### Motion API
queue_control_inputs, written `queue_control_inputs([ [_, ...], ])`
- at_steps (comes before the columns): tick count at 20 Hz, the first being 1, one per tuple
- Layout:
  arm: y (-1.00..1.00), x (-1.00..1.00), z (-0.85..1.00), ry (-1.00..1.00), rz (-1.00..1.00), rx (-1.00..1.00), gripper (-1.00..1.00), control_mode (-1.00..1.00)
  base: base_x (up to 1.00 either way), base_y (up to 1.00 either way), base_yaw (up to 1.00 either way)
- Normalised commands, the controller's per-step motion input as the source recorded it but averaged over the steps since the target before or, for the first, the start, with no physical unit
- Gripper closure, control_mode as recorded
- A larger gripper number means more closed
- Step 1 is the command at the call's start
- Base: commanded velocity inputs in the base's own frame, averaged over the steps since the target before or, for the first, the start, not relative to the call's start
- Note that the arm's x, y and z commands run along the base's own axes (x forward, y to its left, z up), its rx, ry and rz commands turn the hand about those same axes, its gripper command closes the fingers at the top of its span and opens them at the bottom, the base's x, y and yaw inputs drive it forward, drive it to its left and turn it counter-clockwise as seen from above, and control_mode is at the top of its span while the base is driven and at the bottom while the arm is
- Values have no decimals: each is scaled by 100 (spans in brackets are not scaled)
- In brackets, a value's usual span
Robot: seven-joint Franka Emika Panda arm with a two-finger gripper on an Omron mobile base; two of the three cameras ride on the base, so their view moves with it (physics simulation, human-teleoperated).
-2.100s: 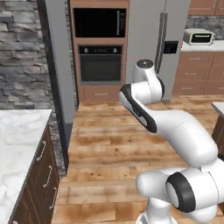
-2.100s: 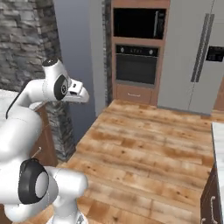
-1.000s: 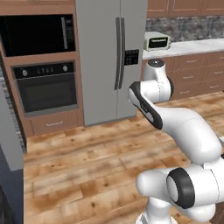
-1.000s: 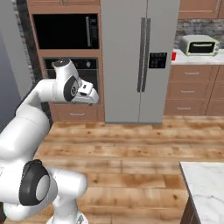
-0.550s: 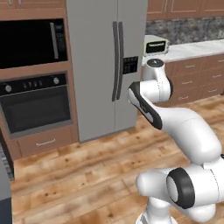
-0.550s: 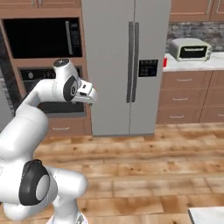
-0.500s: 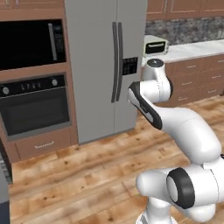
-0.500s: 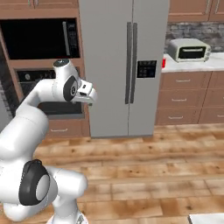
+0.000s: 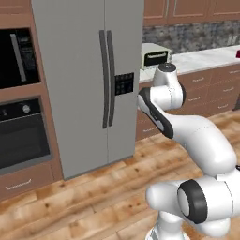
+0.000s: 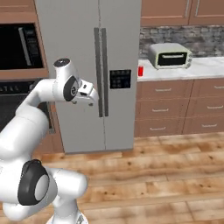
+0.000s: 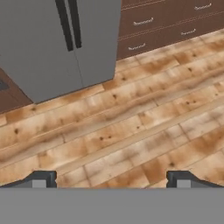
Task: Four empty soda cans are scattered around the kitchen. Gather all the cans and cluster them next to the stove for recycling.
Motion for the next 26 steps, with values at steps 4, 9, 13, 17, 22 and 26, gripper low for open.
queue_control_inputs([
  [4,0,0,0,0,0,0,-100,100,98,-96,-27],
  [9,0,0,0,0,0,0,-100,100,100,-80,-19],
  [13,0,0,0,0,0,0,-100,100,99,-92,8],
  [17,0,0,0,0,0,0,-100,100,90,-89,31],
  [22,0,0,0,0,0,0,-100,100,99,-52,20],
  [26,0,0,0,0,0,0,-100,100,100,-10,-6],
])
